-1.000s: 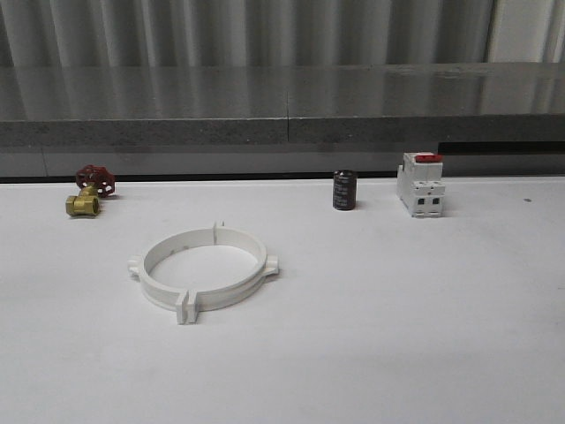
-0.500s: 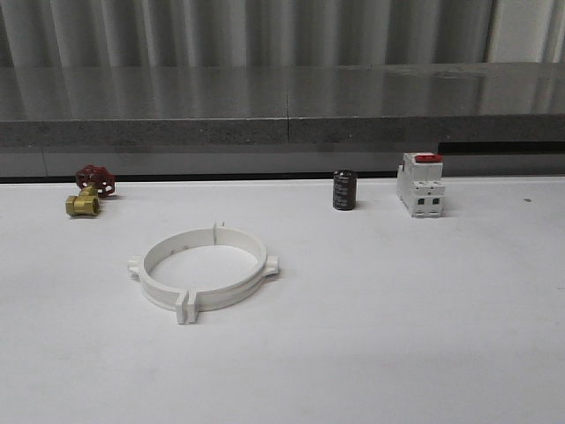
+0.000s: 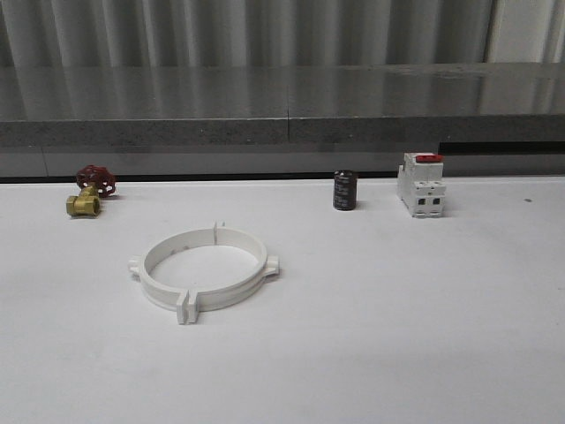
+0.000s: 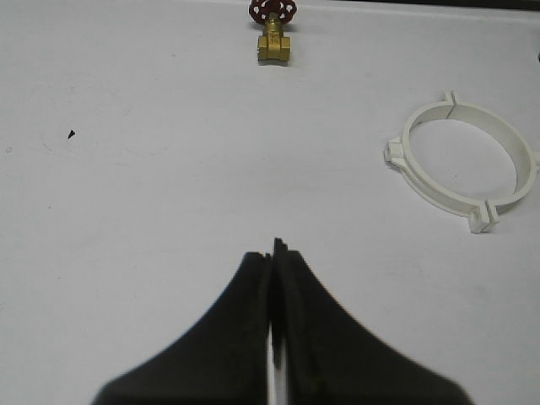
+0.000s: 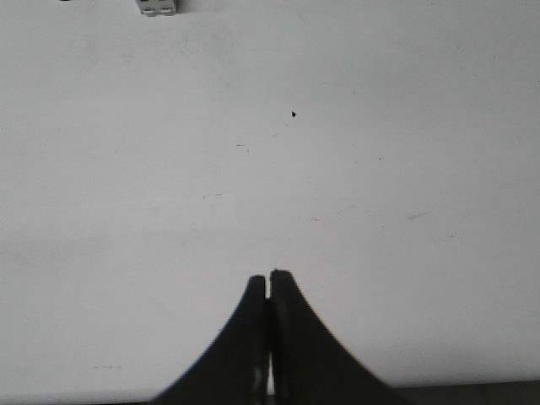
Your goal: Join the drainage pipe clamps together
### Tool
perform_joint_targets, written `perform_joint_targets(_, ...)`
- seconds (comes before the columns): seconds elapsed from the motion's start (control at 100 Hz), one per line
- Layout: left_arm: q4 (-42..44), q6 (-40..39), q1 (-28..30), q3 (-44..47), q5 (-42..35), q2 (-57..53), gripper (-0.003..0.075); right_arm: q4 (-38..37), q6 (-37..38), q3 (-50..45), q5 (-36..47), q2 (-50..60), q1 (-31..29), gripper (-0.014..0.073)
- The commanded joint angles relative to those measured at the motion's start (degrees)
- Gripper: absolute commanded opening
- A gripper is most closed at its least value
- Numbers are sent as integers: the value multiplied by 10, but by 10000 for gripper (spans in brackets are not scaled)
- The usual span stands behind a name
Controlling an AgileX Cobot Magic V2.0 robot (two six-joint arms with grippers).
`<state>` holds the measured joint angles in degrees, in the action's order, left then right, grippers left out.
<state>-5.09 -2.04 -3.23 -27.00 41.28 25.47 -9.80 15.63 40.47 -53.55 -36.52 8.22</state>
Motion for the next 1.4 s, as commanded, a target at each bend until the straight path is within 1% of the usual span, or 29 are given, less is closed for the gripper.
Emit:
perform_joint_targets(0.0,-4,-1,1,-15,-38,3,-20,4,-15,13,43,2,-4,-62)
perform_joint_targets(0.16,-4,-1,1,-15,-38,3,-20,14,-19,13,61,2,-4,-65)
perform_joint_targets(0.37,-4,-1,1,-15,-38,3,-20,14,-19,13,31,2,-4,-67)
perform_joint_targets(0.83,-4,-1,1,-15,-38,3,-20,13,-19,11,38,2,-5,-67)
perform_joint_targets(0.9,-4,-1,1,-15,-38,3,-20,11,-22,-2,70,10,-6,-67)
perform_joint_targets(1.03,-4,-1,1,-15,-38,3,-20,17,-24,-65,205,62,-25,-67)
perform_joint_targets(1.09,-4,-1,1,-15,-38,3,-20,35,-35,-98,268,90,-43,-67)
perform_joint_targets(1.16,-4,-1,1,-15,-38,3,-20,68,-65,-139,324,126,-67,-67)
perform_joint_targets(1.22,-4,-1,1,-15,-38,3,-20,89,-93,-177,360,160,-81,-67)
perform_joint_targets(1.29,-4,-1,1,-15,-38,3,-20,90,-102,-210,385,193,-81,-67)
perform_joint_targets(1.39,-4,-1,1,-15,-38,3,-20,89,-103,-248,391,240,-78,-67)
